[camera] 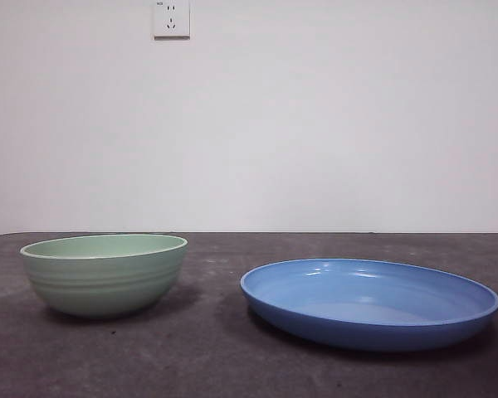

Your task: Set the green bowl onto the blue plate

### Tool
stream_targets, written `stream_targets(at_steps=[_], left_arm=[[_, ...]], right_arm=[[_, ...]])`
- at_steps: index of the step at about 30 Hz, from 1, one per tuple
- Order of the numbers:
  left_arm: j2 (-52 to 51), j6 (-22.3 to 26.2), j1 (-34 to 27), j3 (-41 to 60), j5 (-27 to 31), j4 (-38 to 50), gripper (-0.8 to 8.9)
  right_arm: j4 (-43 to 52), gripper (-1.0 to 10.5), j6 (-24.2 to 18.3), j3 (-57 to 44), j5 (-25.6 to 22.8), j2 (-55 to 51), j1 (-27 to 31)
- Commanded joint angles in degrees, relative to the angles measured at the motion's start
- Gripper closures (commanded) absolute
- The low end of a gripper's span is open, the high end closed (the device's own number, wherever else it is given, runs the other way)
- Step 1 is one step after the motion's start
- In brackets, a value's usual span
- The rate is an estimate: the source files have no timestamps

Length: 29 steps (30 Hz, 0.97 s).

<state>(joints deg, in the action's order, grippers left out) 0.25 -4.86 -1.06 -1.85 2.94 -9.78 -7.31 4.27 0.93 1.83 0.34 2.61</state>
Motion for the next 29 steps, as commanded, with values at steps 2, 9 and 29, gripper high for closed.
stream_targets(at_steps=[2,9,29], left_arm=[[-0.07,-2.45,0.0,0.72,-4.02,2.6,7.96],[0.59,-9.94,0.98,-2.95,-7.63,2.47,7.96],[22.1,-14.21,3.56,-36.81,-27.32,-17.11,7.96]], right_arm=[[1.09,9.4,4.74,0.5,2.71,-0.11,-0.2],[-0.57,9.4,13.51,5.95,6.99,0.0,-1.05],[-26.23,9.4,11.67,42.32,22.86,21.29,-2.49]])
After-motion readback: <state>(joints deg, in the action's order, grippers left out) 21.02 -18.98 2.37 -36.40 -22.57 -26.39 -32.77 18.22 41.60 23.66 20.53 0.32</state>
